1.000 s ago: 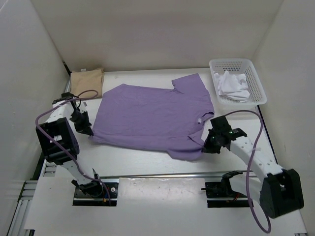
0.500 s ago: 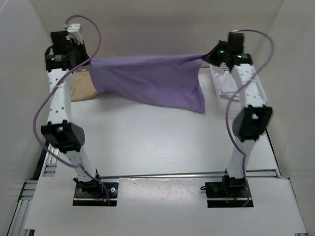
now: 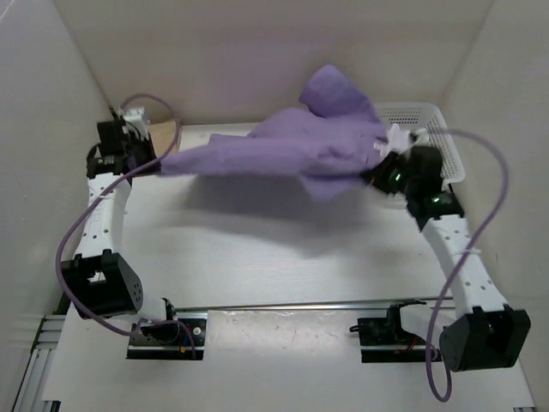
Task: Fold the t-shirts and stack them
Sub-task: Flatten out the tshirt, then fold the flattened tshirt in 1/3 of the way
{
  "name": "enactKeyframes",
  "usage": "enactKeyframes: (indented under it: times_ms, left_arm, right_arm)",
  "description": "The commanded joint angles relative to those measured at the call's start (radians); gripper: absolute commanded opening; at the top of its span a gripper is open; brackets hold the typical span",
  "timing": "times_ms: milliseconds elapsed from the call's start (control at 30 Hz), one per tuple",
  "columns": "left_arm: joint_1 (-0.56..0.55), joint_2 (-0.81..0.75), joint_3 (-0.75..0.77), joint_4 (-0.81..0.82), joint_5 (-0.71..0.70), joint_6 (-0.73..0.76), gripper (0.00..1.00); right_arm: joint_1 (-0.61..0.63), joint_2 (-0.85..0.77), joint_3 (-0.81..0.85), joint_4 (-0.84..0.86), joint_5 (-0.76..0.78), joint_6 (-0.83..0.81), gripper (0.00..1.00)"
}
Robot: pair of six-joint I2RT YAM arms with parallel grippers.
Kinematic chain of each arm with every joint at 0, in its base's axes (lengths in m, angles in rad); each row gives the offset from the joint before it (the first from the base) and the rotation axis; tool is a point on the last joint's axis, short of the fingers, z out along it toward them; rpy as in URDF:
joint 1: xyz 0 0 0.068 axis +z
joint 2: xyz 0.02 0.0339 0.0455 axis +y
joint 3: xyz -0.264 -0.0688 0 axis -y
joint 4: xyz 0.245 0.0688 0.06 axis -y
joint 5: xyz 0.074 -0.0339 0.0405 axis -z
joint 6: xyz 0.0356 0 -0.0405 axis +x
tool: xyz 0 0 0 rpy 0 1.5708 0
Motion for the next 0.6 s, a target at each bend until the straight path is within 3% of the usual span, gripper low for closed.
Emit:
enactKeyframes:
  times_ms: [0,100,300,467,567]
  left_arm:
    - [0.005,-0.086,-0.181,-0.047,-0.024,0.004,0.10]
    - [0.005,-0.178,-0.356,-0.056,-0.045,0.004,0.10]
    - [-0.006,-0.306,-0.636,-0.127,-0.081,0.004,0.10]
    - [0.034,-0.338,-0.796,-0.148,-0.102,0.004,0.10]
    - [0.074,-0.358,-0.818,-0.158,-0.125,0.004,0.10]
  right_arm:
    - [0.046,-0.050,-0.330,-0.086,0.042,0.006,0.00]
    - [0.110,-0.161,-0.582,-0.086,0.071,0.075,0.00]
    - [0.293,-0.319,-0.862,-0.110,0.113,0.258,0.00]
    - [0.373,-0.341,-0.874,-0.161,0.162,0.316,0.00]
    - [0.382,-0.341,-0.825,-0.218,0.206,0.293,0.00]
